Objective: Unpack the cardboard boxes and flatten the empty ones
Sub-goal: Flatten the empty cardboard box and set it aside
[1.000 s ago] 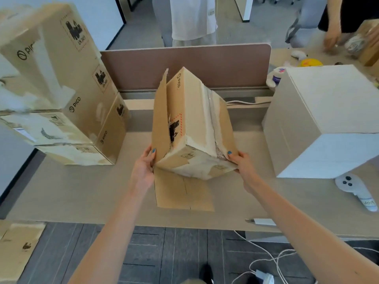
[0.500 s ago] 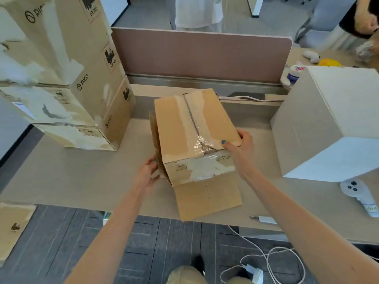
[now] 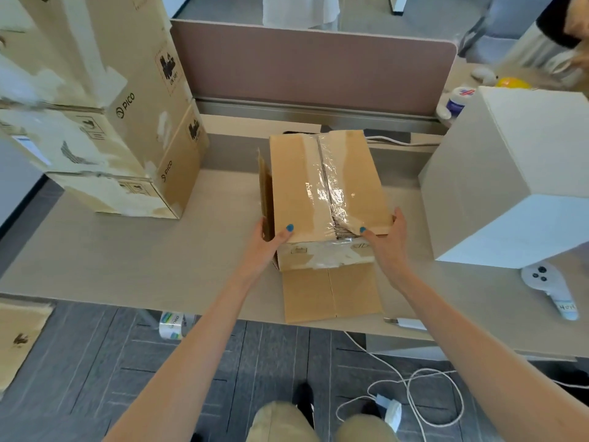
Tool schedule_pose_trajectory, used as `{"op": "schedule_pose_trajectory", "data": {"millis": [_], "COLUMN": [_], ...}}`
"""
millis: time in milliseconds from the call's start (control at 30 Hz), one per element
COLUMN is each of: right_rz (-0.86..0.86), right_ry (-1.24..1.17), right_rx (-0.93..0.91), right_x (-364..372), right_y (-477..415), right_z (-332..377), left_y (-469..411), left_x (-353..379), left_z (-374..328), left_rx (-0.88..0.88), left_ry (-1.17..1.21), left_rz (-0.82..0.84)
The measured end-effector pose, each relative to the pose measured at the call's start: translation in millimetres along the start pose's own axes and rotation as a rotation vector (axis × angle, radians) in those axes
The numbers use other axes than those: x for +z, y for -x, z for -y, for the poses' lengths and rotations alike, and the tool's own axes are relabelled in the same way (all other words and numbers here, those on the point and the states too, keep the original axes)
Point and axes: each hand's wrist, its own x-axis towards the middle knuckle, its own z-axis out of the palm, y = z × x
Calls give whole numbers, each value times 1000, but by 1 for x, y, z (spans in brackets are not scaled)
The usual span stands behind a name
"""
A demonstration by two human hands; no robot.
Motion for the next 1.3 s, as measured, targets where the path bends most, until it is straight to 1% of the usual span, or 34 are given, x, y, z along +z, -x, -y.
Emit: {"op": "schedule_pose_trajectory", "data": {"millis": [67, 133, 200, 300, 367, 433, 500, 567, 633, 733, 833, 900, 967, 1067, 1167, 1300], "right_rz": [53, 92, 97, 98, 99, 103, 125, 135, 139, 192, 333, 451, 530, 567, 557, 534], "right_ry": [62, 176, 286, 395, 458, 548, 639, 701, 734, 749, 736, 800, 856, 926, 1012, 1068], "right_rx": [-72, -183, -262, -321, -382, -475, -552, -610, -664, -697, -650, -602, -558, -533, -514, -556], "right_x": [-8, -14, -18, -23, -29, -37, -46, -54, -60, -69, -77, -83, -90, -98, -102, -105], "right_y": [2, 4, 6, 10, 14, 19, 23, 30, 37, 48, 54, 55, 57, 60, 60, 58], "right_z": [-4, -7, -9, -15, -21, -28, -35, -40, -45, -59, -85, -107, -126, -141, -152, -162], "left_y": [0, -1, -1, 3, 8, 18, 30, 39, 45, 52, 55, 57, 58, 58, 57, 56], "left_x": [4, 4, 4, 7, 12, 20, 31, 42, 55, 70, 82, 90, 96, 101, 103, 107], "left_z": [4, 7, 10, 11, 12, 13, 18, 25, 29, 34, 34, 34, 36, 39, 45, 47], "left_rx": [28, 84, 151, 295, 404, 551, 709, 793, 810, 783, 733, 706, 676, 648, 654, 640], "left_ry": [-26, -115, -288, -654, -836, -937, -1057, -1152, -1175, -1177, -1158, -1143, -1152, -1193, -1202, -1199], "left_rz": [-17, -73, -169, -271, -294, -302, -273, -228, -208, -235, -282, -307, -335, -361, -387, -405]}}
